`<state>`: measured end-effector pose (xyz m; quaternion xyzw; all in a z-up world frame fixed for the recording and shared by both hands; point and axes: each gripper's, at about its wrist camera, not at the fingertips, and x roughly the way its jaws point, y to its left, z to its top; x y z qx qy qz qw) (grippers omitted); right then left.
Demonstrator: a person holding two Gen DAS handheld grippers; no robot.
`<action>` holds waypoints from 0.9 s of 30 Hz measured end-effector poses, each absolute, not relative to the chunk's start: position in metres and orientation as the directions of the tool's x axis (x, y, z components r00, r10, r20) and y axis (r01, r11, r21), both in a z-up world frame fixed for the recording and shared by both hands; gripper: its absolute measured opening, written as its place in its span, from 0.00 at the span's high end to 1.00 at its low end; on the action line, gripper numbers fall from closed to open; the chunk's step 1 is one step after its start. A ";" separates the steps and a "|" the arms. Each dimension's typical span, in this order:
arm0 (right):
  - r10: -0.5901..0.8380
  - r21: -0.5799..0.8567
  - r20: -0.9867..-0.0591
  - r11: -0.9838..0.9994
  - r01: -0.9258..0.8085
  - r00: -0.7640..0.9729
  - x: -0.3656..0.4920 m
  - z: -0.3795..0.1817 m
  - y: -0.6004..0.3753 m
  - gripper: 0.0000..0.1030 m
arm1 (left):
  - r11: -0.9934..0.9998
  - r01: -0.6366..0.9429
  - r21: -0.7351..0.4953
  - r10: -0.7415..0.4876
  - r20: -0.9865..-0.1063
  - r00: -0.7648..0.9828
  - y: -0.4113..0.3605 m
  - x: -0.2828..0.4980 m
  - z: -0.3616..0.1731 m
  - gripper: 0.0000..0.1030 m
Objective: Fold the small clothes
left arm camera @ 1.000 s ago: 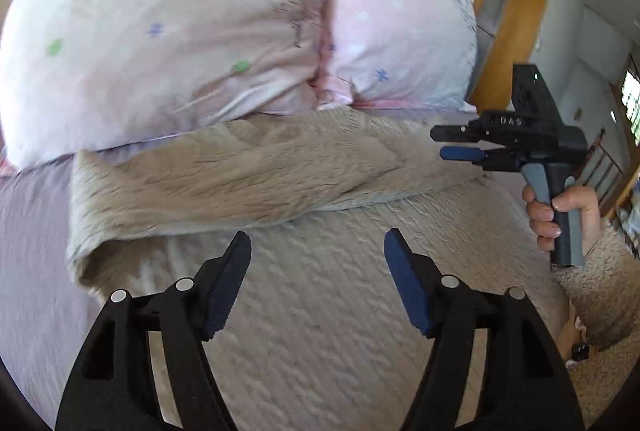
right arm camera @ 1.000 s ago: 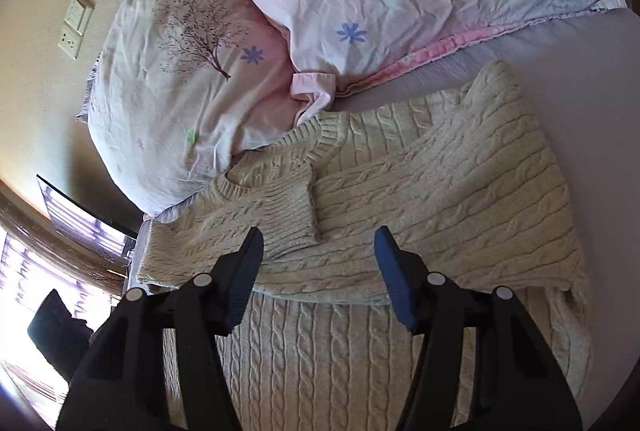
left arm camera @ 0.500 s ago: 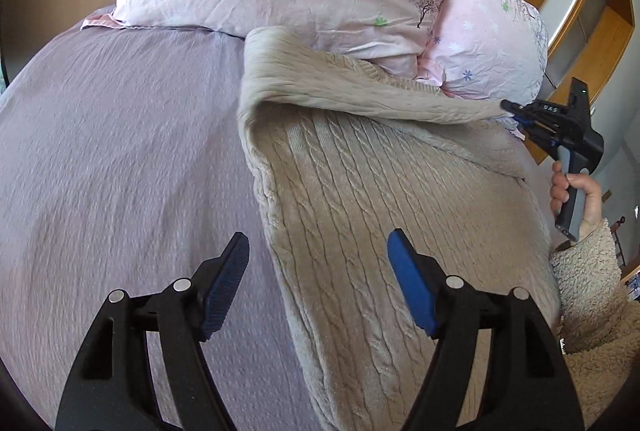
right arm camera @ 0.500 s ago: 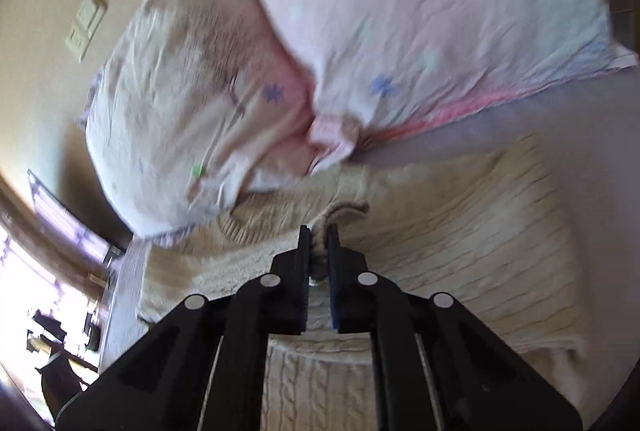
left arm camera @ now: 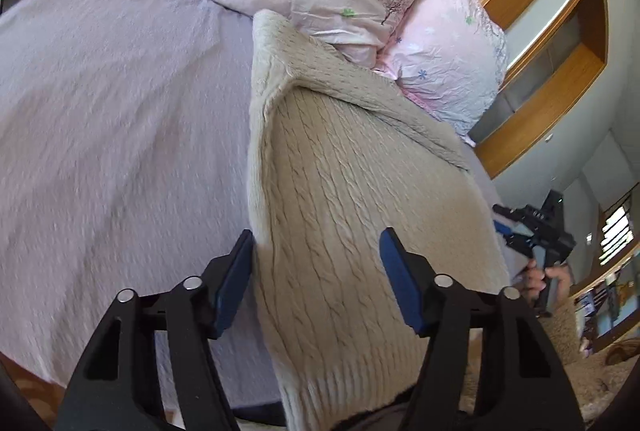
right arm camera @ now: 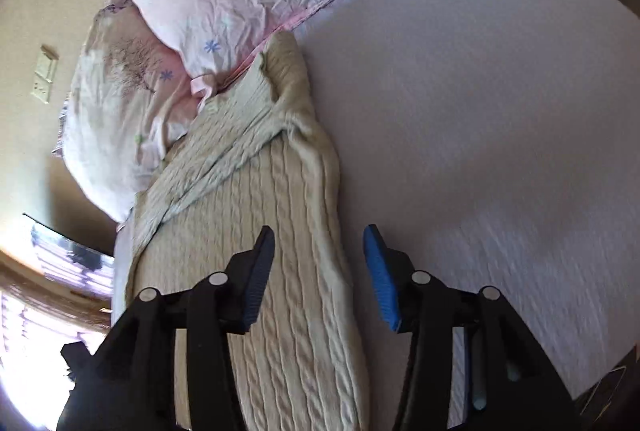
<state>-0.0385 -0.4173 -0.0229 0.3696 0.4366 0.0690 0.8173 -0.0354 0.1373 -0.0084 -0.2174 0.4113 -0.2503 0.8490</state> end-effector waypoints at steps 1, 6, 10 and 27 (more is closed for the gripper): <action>0.492 0.703 -0.633 0.689 0.176 0.598 -0.052 -0.026 -0.417 0.62 | 0.758 0.242 -0.606 -0.627 -0.573 0.528 0.138 -0.043 -0.011 0.51; 0.643 0.779 -0.548 0.625 0.047 0.536 -0.108 -0.035 -0.402 0.69 | 0.700 0.228 -0.677 -0.679 -0.531 0.508 0.140 -0.079 -0.021 0.69; 0.677 0.780 -0.539 0.626 -0.008 0.500 -0.107 -0.034 -0.386 0.92 | 0.691 0.225 -0.687 -0.688 -0.531 0.495 0.134 -0.085 -0.025 0.92; 0.413 0.772 -0.467 0.622 0.132 0.782 0.189 0.019 -0.405 0.93 | 0.707 0.036 -0.706 -0.539 -0.506 0.673 0.121 0.218 0.032 0.93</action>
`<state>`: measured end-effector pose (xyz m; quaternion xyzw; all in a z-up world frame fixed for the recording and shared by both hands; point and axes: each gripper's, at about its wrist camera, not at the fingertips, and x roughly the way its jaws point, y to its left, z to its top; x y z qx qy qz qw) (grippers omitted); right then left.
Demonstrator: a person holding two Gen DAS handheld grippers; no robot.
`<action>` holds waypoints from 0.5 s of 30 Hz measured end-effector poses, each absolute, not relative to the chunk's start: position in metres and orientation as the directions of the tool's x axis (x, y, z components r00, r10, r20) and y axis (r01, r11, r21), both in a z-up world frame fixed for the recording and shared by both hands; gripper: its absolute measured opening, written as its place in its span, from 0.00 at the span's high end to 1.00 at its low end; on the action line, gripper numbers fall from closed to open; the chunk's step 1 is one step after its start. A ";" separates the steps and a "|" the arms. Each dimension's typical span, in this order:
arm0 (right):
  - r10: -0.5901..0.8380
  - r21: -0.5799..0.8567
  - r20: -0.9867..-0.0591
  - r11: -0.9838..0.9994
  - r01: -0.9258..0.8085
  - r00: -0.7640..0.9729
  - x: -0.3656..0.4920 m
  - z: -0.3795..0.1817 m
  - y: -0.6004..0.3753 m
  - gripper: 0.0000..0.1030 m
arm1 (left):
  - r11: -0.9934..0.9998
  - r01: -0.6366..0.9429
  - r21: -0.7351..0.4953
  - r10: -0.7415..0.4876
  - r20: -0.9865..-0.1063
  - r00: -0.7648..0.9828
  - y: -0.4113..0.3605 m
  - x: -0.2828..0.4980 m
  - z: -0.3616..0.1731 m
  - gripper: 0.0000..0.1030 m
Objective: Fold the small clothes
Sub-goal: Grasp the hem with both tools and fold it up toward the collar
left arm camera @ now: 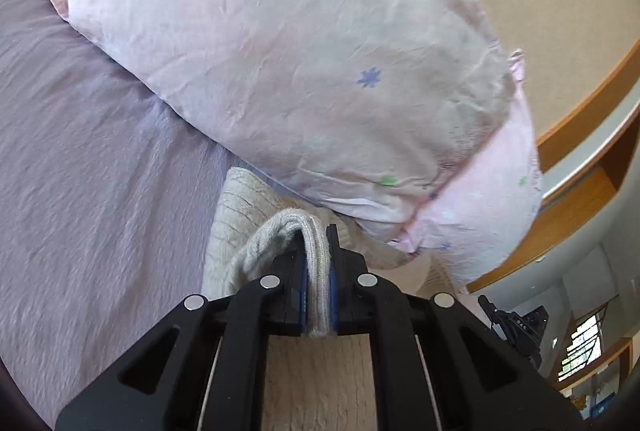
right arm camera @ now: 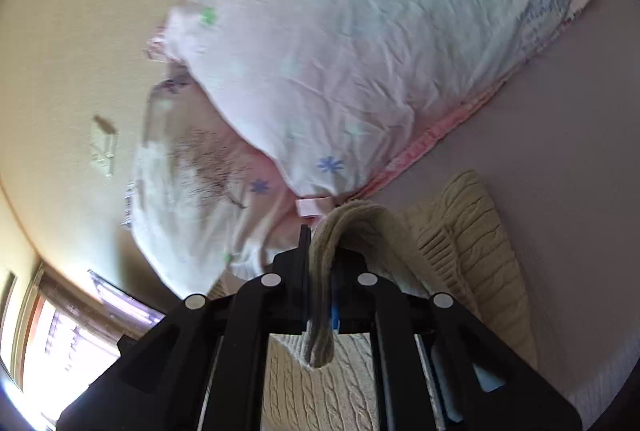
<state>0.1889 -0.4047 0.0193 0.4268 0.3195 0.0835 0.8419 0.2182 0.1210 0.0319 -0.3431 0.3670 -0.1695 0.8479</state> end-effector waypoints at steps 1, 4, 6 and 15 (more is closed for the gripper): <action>0.386 0.759 -0.492 0.630 0.167 0.780 0.194 0.011 -0.406 0.92 | 0.705 0.006 -0.709 -0.540 -0.532 0.653 0.116 0.231 0.022 0.93; 0.308 0.740 -0.527 0.625 0.249 0.793 0.198 -0.001 -0.414 0.66 | 0.643 -0.043 -0.765 -0.586 -0.527 0.616 0.115 0.247 0.006 0.92; 0.238 0.715 -0.529 0.642 0.277 0.815 0.192 0.005 -0.420 0.24 | 0.629 -0.039 -0.776 -0.605 -0.521 0.602 0.120 0.245 0.009 0.73; 0.218 0.685 -0.441 0.708 0.169 0.871 0.171 0.030 -0.422 0.02 | 0.744 0.026 -0.668 -0.545 -0.584 0.601 0.151 0.188 0.034 0.23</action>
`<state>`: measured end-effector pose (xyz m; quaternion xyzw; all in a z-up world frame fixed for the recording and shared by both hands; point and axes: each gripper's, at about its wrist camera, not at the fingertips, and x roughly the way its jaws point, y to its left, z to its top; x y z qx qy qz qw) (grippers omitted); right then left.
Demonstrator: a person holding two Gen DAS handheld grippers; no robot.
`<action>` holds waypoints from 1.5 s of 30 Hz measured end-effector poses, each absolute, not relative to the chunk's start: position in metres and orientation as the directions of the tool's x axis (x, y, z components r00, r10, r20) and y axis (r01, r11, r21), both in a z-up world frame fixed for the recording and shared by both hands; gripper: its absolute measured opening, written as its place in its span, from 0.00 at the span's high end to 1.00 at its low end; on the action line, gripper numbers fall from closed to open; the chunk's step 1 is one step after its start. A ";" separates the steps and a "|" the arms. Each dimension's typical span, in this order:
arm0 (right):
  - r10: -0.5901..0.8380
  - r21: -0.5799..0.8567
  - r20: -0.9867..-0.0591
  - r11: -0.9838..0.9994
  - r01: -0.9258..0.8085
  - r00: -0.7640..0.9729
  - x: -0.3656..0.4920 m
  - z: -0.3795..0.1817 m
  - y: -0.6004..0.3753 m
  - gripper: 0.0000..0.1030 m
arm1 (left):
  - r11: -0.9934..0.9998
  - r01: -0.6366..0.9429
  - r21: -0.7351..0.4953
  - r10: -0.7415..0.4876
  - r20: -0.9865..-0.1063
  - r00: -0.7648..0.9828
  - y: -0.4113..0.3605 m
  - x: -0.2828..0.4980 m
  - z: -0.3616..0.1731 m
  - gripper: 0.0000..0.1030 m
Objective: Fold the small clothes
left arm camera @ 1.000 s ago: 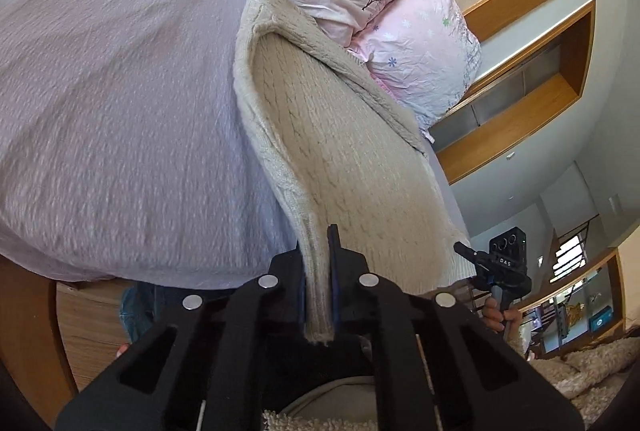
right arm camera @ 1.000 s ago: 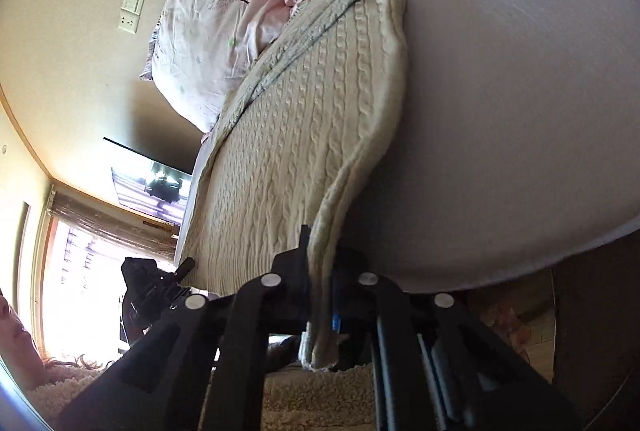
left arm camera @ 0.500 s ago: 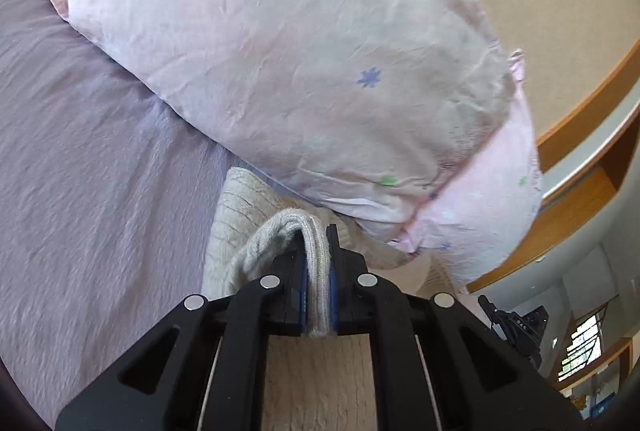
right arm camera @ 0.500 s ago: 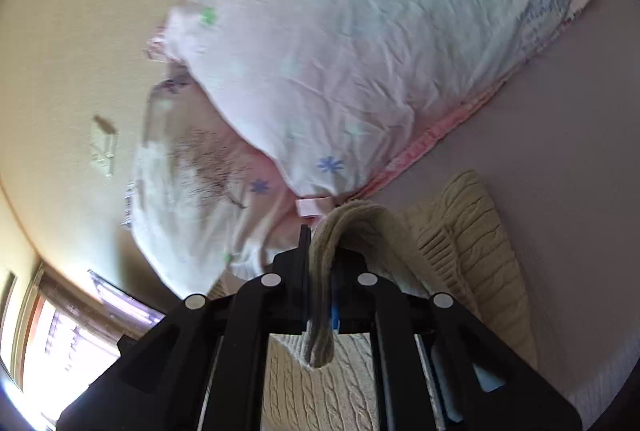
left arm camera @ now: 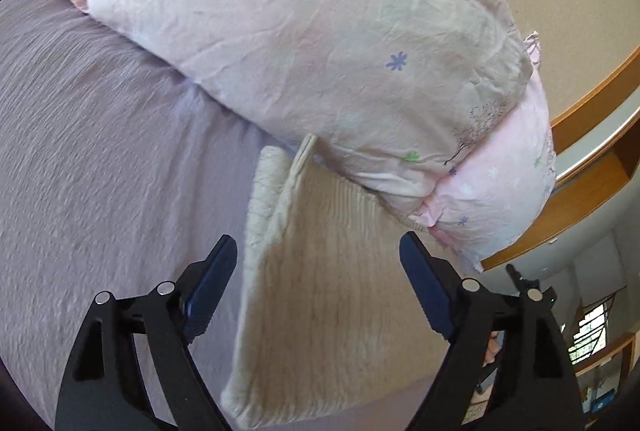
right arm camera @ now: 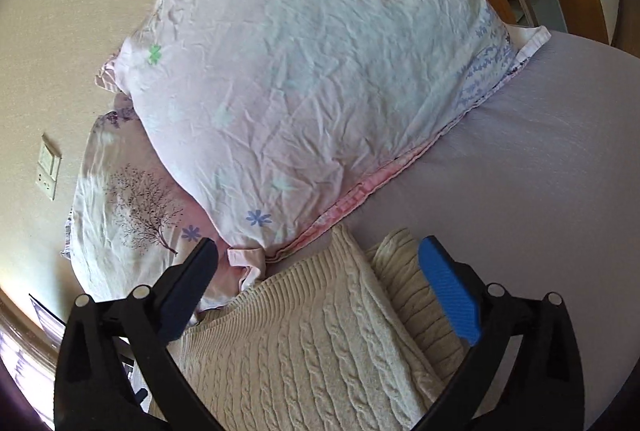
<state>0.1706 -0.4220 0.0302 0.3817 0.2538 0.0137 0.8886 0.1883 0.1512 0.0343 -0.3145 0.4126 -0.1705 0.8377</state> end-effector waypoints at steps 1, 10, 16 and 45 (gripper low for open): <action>0.230 0.687 -0.439 0.709 0.159 0.868 0.173 0.030 -0.421 0.02 | 0.750 0.016 -0.662 -0.544 -0.603 0.584 0.152 0.187 0.028 0.30; 0.284 0.695 -0.443 0.708 0.125 0.850 0.176 0.031 -0.414 0.02 | 0.666 -0.051 -0.744 -0.615 -0.587 0.527 0.140 0.188 -0.013 0.71; 0.318 0.721 -0.394 0.689 0.075 0.862 0.166 0.039 -0.424 0.02 | 0.758 -0.140 -0.637 -0.448 -0.665 0.597 0.130 0.183 0.001 0.65; 0.345 0.746 -0.347 0.665 0.034 0.872 0.158 0.043 -0.466 0.02 | 0.089 0.049 -0.995 -0.968 -0.075 0.238 -0.153 0.222 0.023 0.78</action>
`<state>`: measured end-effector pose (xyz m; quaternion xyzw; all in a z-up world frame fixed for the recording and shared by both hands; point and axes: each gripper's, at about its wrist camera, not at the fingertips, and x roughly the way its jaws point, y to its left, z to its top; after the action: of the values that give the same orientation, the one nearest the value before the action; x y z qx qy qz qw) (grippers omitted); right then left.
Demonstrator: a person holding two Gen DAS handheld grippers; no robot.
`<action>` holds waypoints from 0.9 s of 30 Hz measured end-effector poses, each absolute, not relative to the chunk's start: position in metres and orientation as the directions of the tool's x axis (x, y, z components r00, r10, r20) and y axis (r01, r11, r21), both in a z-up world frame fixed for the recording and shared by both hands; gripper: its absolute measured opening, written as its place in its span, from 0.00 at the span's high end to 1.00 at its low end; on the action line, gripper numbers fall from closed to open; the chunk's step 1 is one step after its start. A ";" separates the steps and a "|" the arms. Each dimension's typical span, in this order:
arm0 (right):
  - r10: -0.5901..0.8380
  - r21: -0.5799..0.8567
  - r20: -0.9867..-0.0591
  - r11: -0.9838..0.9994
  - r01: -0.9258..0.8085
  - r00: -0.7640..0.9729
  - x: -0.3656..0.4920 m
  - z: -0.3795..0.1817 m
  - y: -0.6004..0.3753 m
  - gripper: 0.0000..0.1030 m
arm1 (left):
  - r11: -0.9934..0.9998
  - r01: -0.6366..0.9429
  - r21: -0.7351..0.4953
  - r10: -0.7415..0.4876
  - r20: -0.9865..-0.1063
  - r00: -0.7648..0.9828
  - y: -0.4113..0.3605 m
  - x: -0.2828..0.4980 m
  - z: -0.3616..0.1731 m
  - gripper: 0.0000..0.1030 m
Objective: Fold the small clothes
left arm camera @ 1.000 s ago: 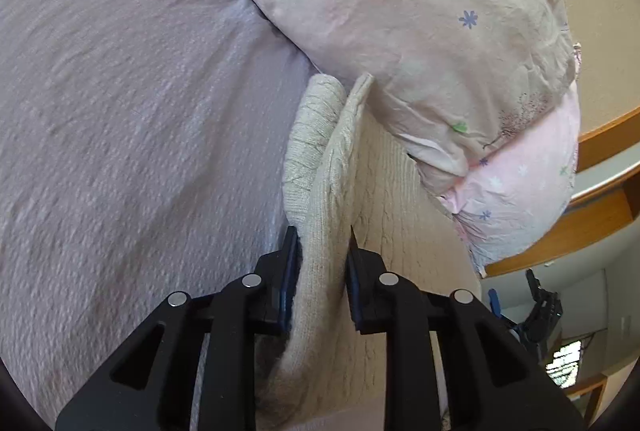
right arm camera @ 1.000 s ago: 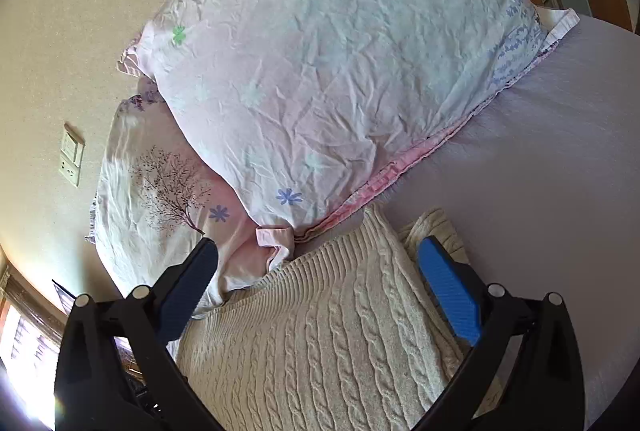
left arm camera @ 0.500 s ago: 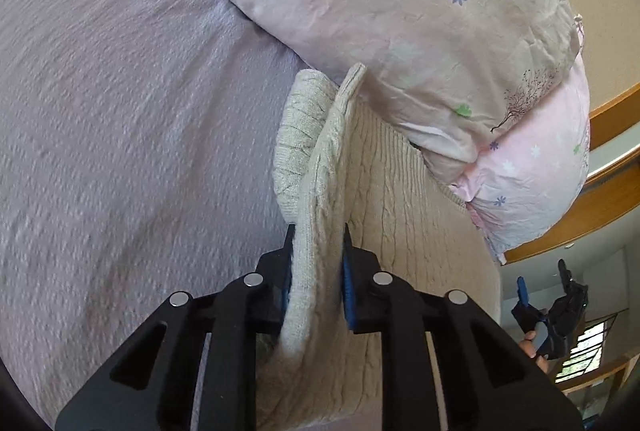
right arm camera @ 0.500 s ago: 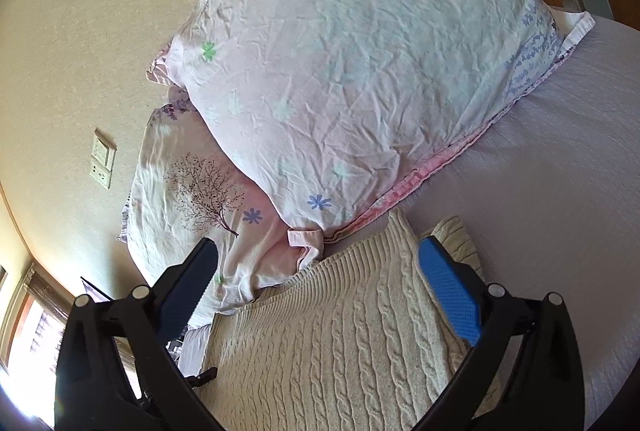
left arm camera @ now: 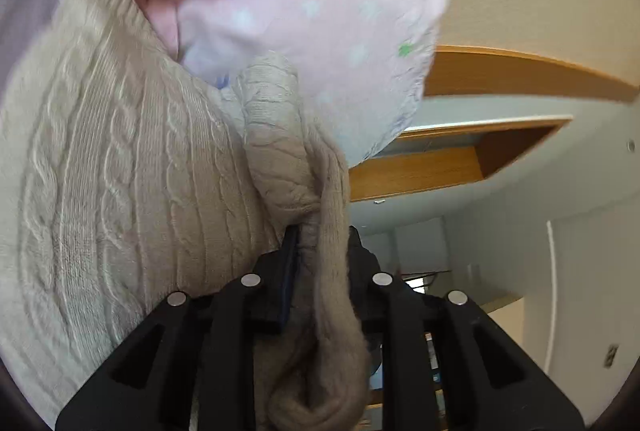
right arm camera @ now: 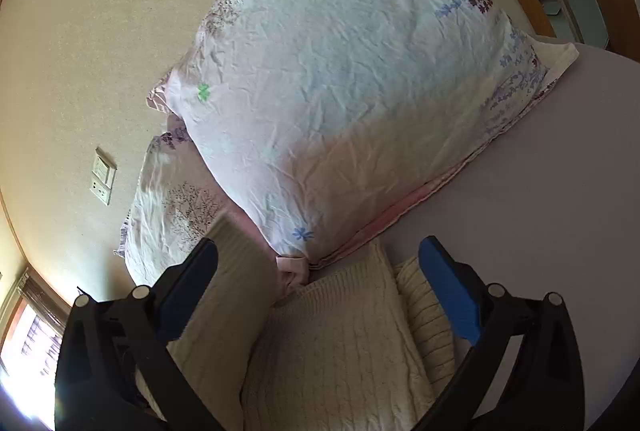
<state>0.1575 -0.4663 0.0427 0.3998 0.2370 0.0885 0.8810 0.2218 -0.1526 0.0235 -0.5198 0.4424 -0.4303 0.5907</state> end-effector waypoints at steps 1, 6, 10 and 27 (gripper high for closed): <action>0.361 0.750 -0.365 0.660 0.042 0.858 0.161 0.038 -0.470 0.02 | 0.084 -0.008 -0.996 -0.978 -0.084 0.193 -0.172 0.226 0.013 0.76; 0.473 0.778 -0.435 0.625 0.056 0.766 0.175 0.023 -0.471 0.02 | 0.202 0.258 -0.945 -0.968 -0.152 0.202 -0.160 0.202 0.051 0.58; 0.418 0.674 -0.606 0.721 0.158 0.676 0.187 0.010 -0.456 0.02 | 0.604 0.351 -0.715 -0.776 -0.428 0.464 -0.109 0.183 0.082 0.24; 0.579 0.731 -0.564 0.682 0.030 0.589 0.185 -0.013 -0.423 0.65 | 0.698 0.272 -0.662 -0.714 -0.612 0.342 -0.102 0.194 0.010 0.56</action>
<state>0.1846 -0.4233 -0.0126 0.3617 0.4207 0.1686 0.8147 0.1942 -0.1021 0.0101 -0.2297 0.4806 -0.3134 0.7862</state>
